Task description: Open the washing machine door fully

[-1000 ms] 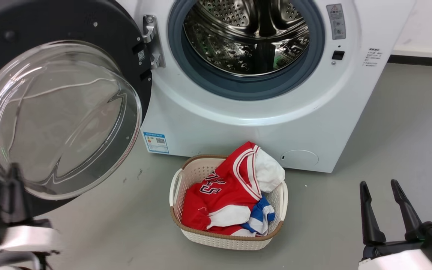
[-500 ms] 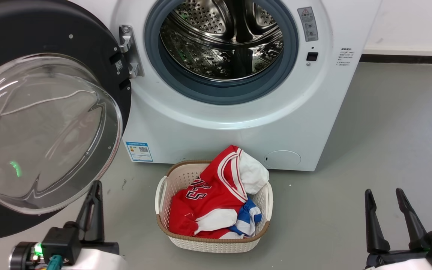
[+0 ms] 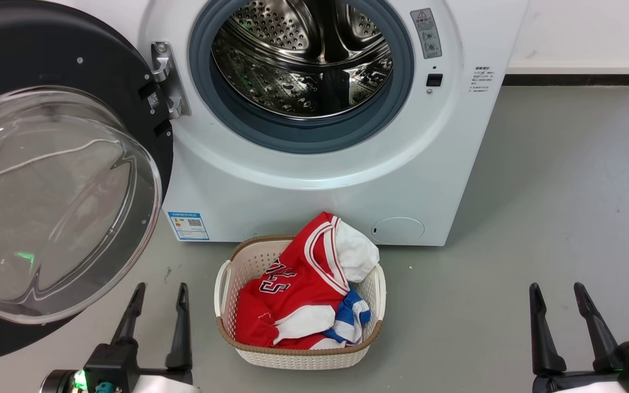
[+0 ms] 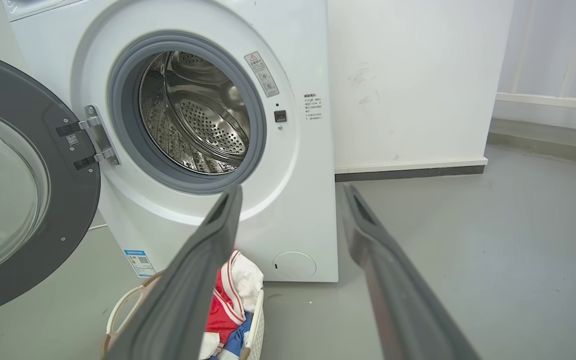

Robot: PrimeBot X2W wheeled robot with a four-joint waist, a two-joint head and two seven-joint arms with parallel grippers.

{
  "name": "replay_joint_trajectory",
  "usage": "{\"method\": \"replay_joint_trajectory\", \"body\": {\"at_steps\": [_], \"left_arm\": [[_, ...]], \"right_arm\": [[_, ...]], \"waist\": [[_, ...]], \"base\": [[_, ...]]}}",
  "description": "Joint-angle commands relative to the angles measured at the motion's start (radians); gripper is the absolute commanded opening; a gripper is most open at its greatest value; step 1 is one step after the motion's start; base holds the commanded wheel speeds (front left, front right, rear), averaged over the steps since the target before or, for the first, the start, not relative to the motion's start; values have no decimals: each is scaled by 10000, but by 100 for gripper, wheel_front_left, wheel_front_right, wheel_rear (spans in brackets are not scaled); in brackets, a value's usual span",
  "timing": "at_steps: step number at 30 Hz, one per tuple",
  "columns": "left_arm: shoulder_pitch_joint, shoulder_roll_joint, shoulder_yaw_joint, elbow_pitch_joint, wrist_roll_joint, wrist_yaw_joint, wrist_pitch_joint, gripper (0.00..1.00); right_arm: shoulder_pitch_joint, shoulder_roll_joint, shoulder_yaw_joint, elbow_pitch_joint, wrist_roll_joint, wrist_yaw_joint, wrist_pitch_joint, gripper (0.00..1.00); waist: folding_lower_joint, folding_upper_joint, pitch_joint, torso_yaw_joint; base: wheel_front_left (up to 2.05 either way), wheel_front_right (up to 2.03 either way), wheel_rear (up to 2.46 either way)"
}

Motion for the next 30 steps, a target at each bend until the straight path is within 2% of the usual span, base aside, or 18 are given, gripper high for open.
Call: {"method": "replay_joint_trajectory", "body": {"at_steps": [1, 9, 24, 25, 30], "left_arm": [[114, -13, -38, 19, -22, 57, -26, 100], [187, -21, -43, 138, -5, 305, -26, 100], [264, -30, -126, 187, -10, 477, -26, 100], [146, -6, -140, 192, -5, 437, 0, 0], [216, -17, -171, 671, -102, 420, 86, 0]], "right_arm": [[114, 25, 15, 29, 93, -2, -17, 100], [182, 25, 69, 145, 160, -2, -17, 100], [242, 25, 124, 252, 162, -2, -17, 100], [129, 0, 118, 244, 133, 0, 0, 0], [137, 0, 151, 652, 239, 0, 31, 0]], "waist": [[0, 0, -13, -15], [0, 0, -78, -64], [0, 0, -132, -101], [0, 0, -133, -100], [0, 0, -134, -101]], "base": [[0, 0, 0], [0, 0, 0], [0, 0, 0], [0, 0, 0], [0, 0, 0]]}}
